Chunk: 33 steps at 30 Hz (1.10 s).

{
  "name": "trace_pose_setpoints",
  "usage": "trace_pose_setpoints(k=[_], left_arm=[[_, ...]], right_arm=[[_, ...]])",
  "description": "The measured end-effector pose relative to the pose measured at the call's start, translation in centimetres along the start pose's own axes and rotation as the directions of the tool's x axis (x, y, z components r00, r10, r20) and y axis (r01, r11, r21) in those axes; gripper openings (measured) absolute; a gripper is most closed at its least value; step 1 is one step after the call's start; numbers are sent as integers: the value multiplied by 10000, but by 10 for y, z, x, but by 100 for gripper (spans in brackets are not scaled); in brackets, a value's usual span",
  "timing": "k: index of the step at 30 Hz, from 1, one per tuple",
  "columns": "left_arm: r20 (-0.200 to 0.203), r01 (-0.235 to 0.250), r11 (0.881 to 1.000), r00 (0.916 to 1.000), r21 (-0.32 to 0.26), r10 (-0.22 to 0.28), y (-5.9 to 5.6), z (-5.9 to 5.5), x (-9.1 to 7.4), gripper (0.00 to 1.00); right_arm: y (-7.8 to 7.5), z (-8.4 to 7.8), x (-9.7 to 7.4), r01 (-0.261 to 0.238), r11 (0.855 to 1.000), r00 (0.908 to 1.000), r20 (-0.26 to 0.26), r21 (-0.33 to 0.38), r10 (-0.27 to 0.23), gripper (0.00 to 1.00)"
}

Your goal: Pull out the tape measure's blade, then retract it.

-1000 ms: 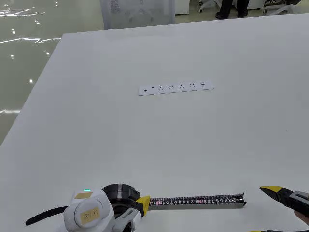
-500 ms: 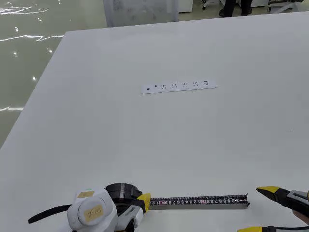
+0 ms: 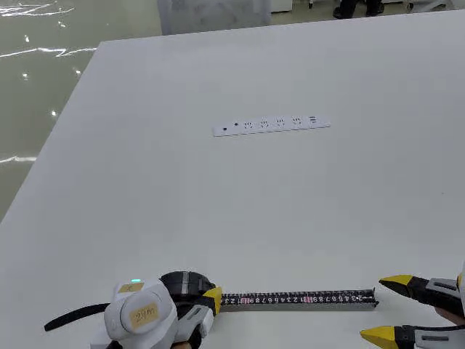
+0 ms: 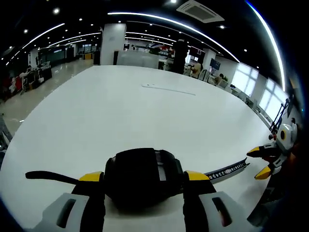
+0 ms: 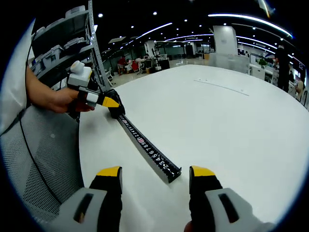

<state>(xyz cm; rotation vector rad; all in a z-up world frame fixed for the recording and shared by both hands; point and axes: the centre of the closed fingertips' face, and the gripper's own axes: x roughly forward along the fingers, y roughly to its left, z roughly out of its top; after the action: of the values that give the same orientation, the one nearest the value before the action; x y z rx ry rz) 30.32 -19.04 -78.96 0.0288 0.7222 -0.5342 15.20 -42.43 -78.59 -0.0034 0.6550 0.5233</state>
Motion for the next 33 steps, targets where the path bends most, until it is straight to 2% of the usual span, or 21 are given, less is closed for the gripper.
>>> trace_pose_setpoints(k=[22,33], left_arm=[[-66,72,10000,10000,15,-71,1,-1,0,62],[-73,78,10000,9999,17,-77,1,-1,0,62]], right_arm=[[-13,-13,15,-390,9929,9981,-524,-1124,333,42],[-18,-19,21,-679,9828,9962,-649,-1720,574,29]])
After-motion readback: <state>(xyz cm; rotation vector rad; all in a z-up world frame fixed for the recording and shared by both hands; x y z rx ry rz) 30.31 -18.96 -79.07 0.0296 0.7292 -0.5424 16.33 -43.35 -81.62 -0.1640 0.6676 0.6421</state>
